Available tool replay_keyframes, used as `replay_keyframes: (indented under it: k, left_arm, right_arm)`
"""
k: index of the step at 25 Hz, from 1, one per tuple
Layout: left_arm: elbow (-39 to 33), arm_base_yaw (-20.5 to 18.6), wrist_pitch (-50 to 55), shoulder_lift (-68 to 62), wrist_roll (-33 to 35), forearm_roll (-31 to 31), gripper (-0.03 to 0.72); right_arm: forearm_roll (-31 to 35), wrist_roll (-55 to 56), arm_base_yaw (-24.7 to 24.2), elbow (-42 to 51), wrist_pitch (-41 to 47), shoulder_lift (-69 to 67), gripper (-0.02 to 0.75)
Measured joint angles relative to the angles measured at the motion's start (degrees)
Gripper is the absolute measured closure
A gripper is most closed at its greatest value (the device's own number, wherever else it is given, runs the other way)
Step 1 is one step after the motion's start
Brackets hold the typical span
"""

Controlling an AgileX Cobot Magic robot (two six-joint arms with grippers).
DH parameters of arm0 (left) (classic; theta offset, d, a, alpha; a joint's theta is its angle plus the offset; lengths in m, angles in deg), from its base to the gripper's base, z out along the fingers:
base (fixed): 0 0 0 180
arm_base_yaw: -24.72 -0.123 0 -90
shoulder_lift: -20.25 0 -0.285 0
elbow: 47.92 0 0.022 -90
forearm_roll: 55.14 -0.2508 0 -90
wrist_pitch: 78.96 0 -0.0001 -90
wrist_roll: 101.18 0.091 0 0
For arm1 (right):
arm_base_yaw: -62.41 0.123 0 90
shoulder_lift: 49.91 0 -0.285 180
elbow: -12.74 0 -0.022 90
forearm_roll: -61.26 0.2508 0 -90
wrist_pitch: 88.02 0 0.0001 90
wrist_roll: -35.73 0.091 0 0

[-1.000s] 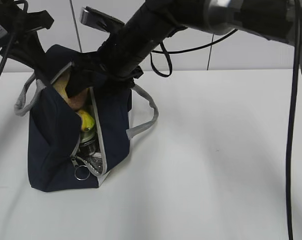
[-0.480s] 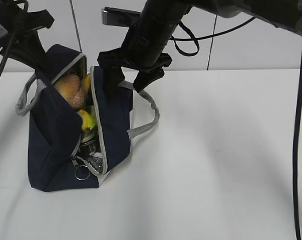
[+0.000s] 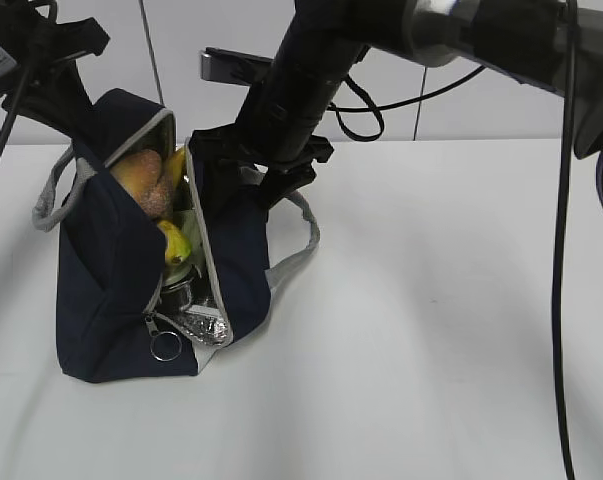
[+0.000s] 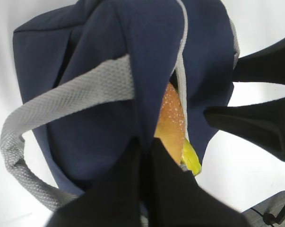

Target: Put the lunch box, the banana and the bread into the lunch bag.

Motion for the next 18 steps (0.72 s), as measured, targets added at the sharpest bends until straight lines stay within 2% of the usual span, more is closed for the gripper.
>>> replay_keyframes:
  k: [4, 6, 8, 13, 14, 16, 18]
  left_arm:
    - [0.00, 0.00, 0.00, 0.00, 0.00, 0.11, 0.687]
    - [0.00, 0.00, 0.00, 0.00, 0.00, 0.20, 0.687]
    - [0.00, 0.00, 0.00, 0.00, 0.00, 0.32, 0.687]
    - [0.00, 0.00, 0.00, 0.00, 0.00, 0.34, 0.687]
    - [0.00, 0.00, 0.00, 0.00, 0.00, 0.39, 0.687]
    - [0.00, 0.00, 0.00, 0.00, 0.00, 0.50, 0.687]
    - [0.00, 0.00, 0.00, 0.00, 0.00, 0.52, 0.687]
  right_arm:
    - [-0.45, 1.21, 0.00, 0.00, -0.35, -1.89, 0.188]
    - [-0.74, 1.34, 0.00, 0.00, -0.61, -2.87, 0.214]
    - [-1.16, 1.37, 0.00, 0.00, -0.71, -3.14, 0.284]
    - [-3.95, 1.62, 0.00, 0.00, -0.83, -3.18, 0.623]
    - [-4.10, 1.62, 0.00, 0.00, -0.83, -3.26, 0.671]
    - [-4.68, 1.62, 0.00, 0.00, -0.91, -3.26, 0.723]
    - [-4.94, 1.62, 0.00, 0.00, -0.91, -3.26, 0.732]
